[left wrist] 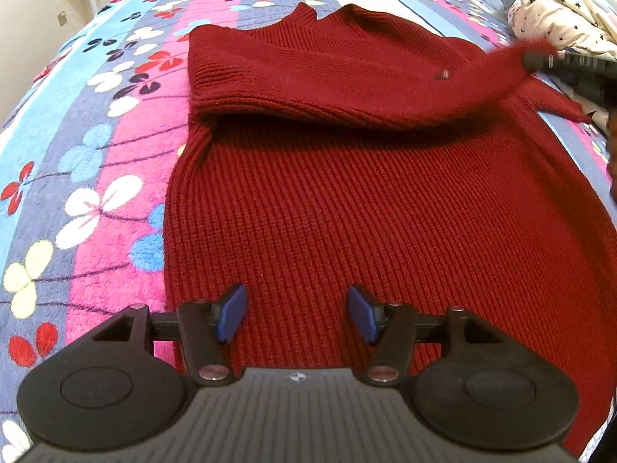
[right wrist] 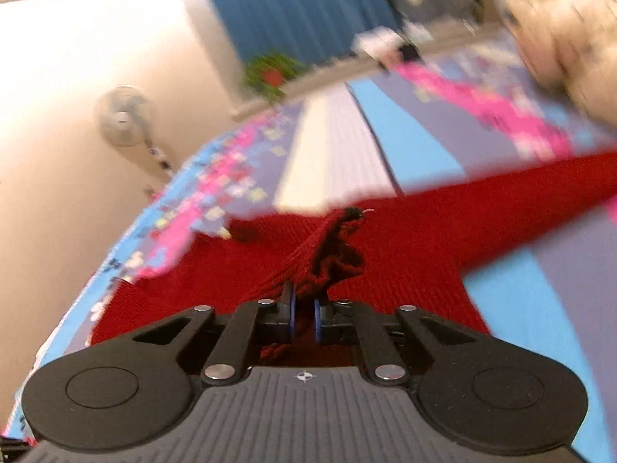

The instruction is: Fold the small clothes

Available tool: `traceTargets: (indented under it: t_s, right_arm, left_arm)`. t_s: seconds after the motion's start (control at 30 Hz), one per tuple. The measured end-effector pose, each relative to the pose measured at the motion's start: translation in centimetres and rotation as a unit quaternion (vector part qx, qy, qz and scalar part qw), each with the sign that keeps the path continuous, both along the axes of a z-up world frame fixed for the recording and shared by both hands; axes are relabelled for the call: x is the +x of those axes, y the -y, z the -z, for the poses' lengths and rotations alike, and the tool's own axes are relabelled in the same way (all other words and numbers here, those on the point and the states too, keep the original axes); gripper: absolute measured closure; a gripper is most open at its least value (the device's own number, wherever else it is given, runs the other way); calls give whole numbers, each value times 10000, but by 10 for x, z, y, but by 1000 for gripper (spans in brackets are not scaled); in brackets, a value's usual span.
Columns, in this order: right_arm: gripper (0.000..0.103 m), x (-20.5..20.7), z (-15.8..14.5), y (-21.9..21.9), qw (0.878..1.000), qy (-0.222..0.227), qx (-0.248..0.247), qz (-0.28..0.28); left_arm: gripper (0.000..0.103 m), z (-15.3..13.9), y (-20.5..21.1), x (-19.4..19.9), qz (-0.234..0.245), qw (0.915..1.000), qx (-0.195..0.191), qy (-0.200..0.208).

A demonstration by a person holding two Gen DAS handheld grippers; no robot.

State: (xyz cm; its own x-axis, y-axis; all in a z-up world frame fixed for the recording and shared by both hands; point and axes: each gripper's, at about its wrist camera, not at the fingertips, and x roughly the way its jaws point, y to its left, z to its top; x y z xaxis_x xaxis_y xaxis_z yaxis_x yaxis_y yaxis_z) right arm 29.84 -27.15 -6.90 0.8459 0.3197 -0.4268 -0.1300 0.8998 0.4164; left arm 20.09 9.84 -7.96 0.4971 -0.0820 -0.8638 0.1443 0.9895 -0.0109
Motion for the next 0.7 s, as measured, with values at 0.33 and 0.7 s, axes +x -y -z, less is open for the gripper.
traceTargets:
  t_s: [0.33, 0.7]
  right_arm:
    - [93, 56, -54, 45, 9934, 597, -615, 756]
    - [77, 40, 2, 86, 9879, -784, -290, 1309]
  left_arm:
    - [39, -2, -1, 0, 20, 10000, -25, 13]
    - [39, -16, -5, 6, 28, 9990, -319, 300]
